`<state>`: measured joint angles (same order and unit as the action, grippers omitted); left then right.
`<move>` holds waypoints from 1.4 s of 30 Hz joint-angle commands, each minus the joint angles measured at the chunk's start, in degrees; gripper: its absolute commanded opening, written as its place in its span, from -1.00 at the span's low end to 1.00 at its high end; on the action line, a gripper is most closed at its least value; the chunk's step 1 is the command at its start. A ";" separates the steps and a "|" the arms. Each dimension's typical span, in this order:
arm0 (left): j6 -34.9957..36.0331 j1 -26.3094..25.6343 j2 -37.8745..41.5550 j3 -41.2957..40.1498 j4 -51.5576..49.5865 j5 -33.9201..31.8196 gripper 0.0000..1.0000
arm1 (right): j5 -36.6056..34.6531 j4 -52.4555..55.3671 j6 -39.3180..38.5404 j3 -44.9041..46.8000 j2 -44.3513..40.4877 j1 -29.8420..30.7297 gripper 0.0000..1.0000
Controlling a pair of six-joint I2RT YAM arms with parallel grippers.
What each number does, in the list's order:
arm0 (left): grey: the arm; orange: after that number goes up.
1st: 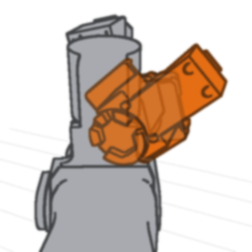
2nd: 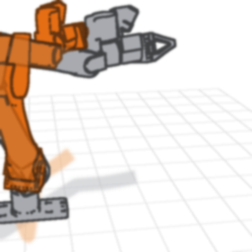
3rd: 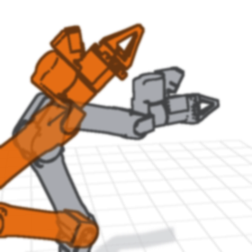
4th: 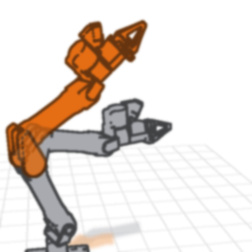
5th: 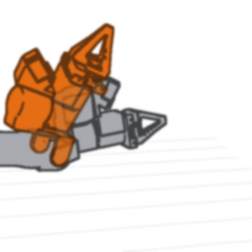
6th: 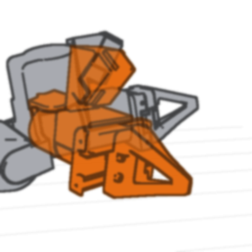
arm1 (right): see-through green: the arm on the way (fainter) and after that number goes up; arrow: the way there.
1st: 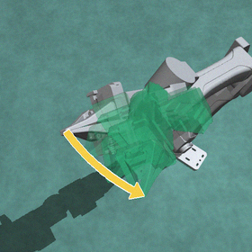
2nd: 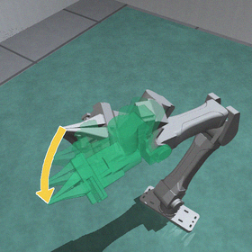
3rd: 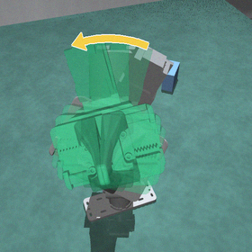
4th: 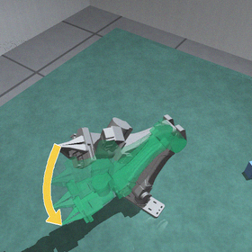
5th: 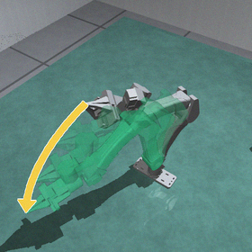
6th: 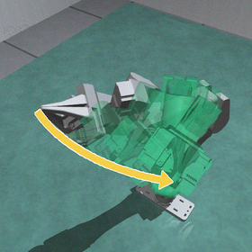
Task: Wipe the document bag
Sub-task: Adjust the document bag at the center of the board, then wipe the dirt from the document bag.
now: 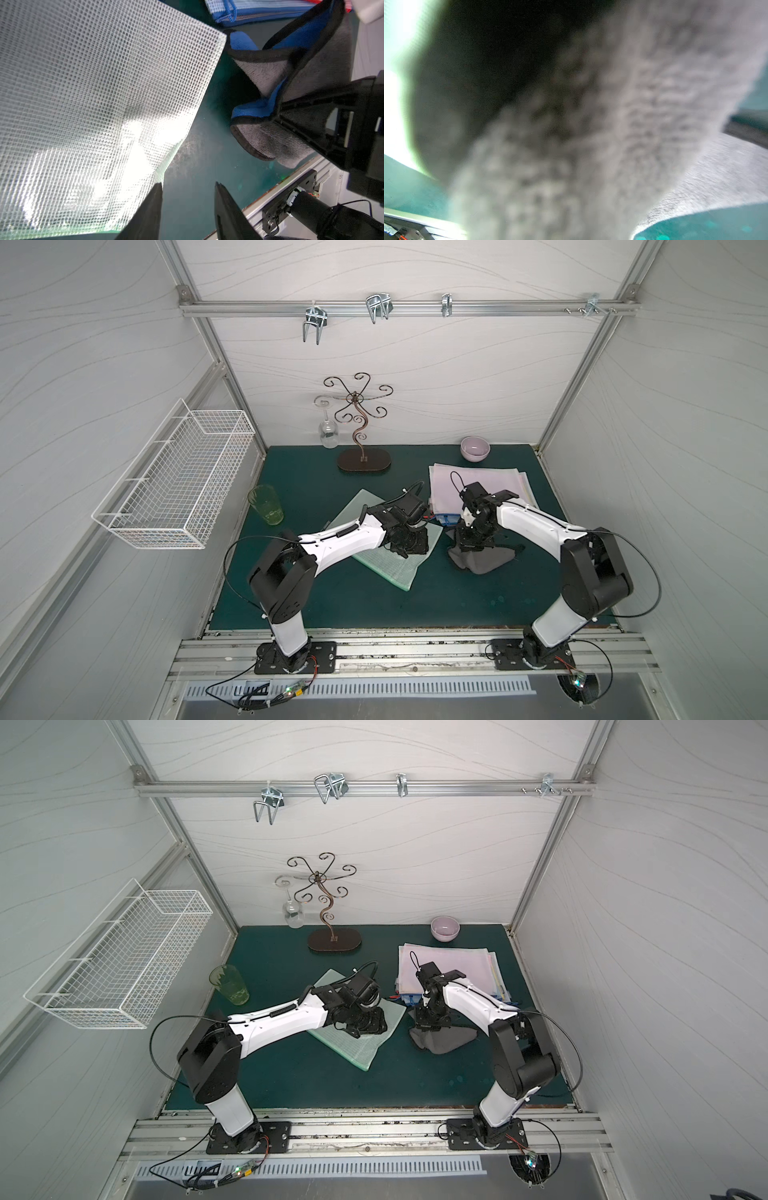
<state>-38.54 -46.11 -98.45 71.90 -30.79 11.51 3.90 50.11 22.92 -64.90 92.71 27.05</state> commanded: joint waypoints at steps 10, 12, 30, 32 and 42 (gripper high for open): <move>4.80 21.14 1.80 -1.97 -1.29 -4.30 -1.00 | -2.39 8.07 -1.45 -7.75 -7.75 6.71 -1.00; 5.67 23.80 -0.94 -1.39 0.17 -4.27 -1.00 | 0.49 7.44 -1.82 -8.00 -8.60 7.84 -1.00; 1.46 26.21 -5.94 -7.91 -0.19 -13.87 -1.00 | 13.62 2.47 -3.40 -10.70 0.22 13.03 -1.00; -1.36 25.42 -2.47 -12.57 1.23 -12.48 -1.00 | 14.90 1.85 -3.51 -11.83 2.87 13.50 -1.00; -12.23 17.63 10.17 -26.76 4.21 -9.86 -1.00 | 8.96 -2.09 -1.74 -15.89 20.63 13.51 -1.00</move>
<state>-46.39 -26.89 -89.34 46.48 -27.88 0.54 15.42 49.65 20.21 -79.79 110.43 40.86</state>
